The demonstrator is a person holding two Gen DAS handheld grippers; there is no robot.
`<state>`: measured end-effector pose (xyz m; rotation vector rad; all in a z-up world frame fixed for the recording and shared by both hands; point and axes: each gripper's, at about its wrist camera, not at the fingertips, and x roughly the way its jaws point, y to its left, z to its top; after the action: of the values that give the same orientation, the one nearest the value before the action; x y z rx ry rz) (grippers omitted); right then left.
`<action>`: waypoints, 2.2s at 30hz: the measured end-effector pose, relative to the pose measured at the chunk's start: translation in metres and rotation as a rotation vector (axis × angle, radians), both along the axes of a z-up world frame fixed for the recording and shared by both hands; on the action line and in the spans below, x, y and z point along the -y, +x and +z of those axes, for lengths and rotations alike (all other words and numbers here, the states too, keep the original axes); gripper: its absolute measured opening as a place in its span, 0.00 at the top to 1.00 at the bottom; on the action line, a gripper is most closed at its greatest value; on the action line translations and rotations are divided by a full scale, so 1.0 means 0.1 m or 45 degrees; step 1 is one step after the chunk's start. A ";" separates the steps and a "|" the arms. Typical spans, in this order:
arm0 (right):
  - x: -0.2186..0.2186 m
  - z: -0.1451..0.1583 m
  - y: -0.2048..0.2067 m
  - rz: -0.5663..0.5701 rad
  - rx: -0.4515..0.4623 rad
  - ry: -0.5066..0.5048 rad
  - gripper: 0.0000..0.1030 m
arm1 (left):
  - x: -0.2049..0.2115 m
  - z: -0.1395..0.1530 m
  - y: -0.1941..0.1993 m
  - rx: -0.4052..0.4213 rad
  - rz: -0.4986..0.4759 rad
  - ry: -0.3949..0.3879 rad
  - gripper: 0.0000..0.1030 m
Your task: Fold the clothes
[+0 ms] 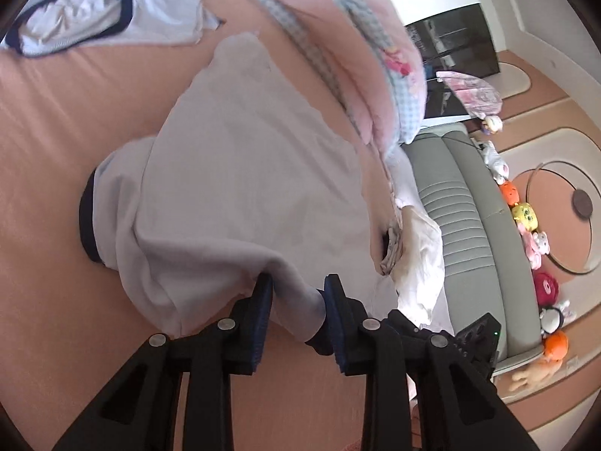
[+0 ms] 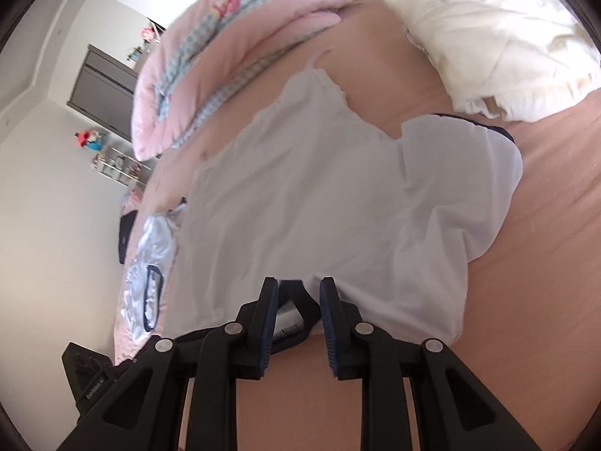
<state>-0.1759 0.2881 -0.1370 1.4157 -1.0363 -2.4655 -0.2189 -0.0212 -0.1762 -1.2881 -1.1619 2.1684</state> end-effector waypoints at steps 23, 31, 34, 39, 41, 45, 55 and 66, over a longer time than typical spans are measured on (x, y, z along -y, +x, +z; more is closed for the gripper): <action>0.31 -0.28 -0.02 -0.010 0.175 0.353 0.96 | -0.36 -0.02 0.36 -0.014 -0.144 -0.510 0.92; 0.54 -0.18 0.57 0.245 0.218 0.627 0.96 | -0.24 -0.02 0.55 0.035 -0.179 -0.503 0.92; 0.50 -0.19 0.75 0.259 0.243 0.608 0.96 | -0.21 -0.08 0.59 0.054 -0.185 -0.518 0.92; 0.37 -0.18 0.96 0.235 0.250 0.524 0.96 | -0.13 -0.12 0.62 0.057 -0.176 -0.455 0.92; 0.27 -0.15 1.02 0.216 0.229 0.442 0.92 | -0.08 -0.14 0.63 0.066 -0.212 -0.347 0.92; -0.19 -0.03 1.12 0.049 0.131 0.081 0.88 | 0.12 -0.22 0.69 0.091 -0.164 -0.061 0.78; -0.44 -0.40 0.66 -0.179 0.214 -0.228 0.53 | 0.24 -0.38 0.34 0.130 0.067 0.112 0.44; -0.02 -0.38 0.51 -0.024 0.186 -0.078 0.79 | -0.16 -0.38 0.22 0.040 0.019 0.022 0.48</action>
<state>-0.1247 0.2898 -0.1750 1.5942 -1.1473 -2.3503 -0.1970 -0.0053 -0.2145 -1.3146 -1.2035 2.1512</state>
